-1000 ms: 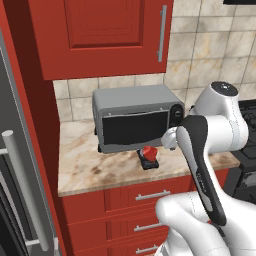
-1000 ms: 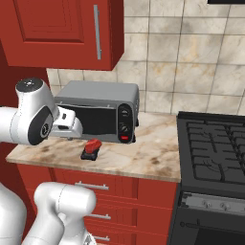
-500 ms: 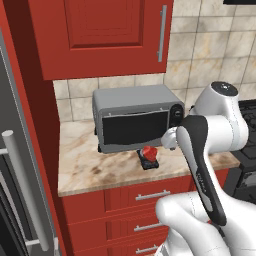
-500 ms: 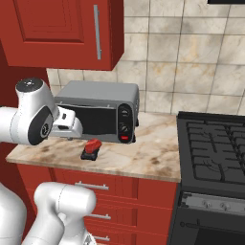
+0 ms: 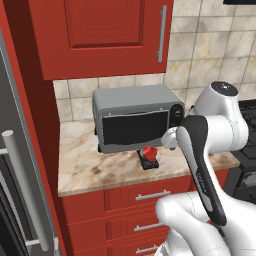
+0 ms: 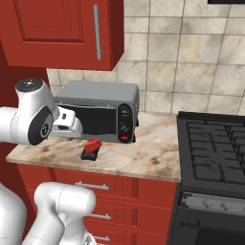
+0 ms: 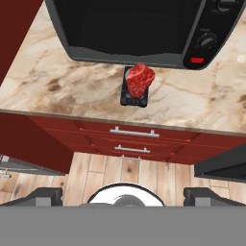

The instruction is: Take the steak from the fridge and place it on the digital scale on the counter by the fridge. Wait a few seconds for a reading, then move it to the plate on the dining counter.

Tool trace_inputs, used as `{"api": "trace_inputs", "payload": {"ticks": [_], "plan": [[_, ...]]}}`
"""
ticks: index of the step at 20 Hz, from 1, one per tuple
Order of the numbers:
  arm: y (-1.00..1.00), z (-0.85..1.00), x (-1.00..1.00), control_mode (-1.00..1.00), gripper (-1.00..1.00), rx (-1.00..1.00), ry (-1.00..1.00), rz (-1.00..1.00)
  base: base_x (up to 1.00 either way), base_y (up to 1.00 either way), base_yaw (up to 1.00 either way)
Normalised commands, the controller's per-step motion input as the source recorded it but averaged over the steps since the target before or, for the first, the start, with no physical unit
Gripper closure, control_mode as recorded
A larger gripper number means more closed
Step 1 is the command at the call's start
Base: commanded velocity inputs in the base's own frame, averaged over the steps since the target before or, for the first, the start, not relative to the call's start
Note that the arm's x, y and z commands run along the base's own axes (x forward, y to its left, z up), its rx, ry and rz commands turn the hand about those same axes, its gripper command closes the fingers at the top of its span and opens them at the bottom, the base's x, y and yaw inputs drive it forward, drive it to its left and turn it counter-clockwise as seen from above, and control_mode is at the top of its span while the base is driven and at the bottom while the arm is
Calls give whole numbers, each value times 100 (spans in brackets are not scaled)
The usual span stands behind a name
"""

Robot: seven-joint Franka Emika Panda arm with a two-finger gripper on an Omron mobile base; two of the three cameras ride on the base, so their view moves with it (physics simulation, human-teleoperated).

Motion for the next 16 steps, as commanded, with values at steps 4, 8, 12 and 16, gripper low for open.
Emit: {"api": "trace_inputs", "payload": {"ticks": [4,8,12,16], "plan": [[0,0,0,-100,-100,0,0,0,0,0,0],[0,0,0,-100,-100,0,0,0,0,0,0],[0,0,0,-100,-100,0,0,0,0,0,0],[0,0,0,-100,-100,0,0,0,0,0,0]]}}
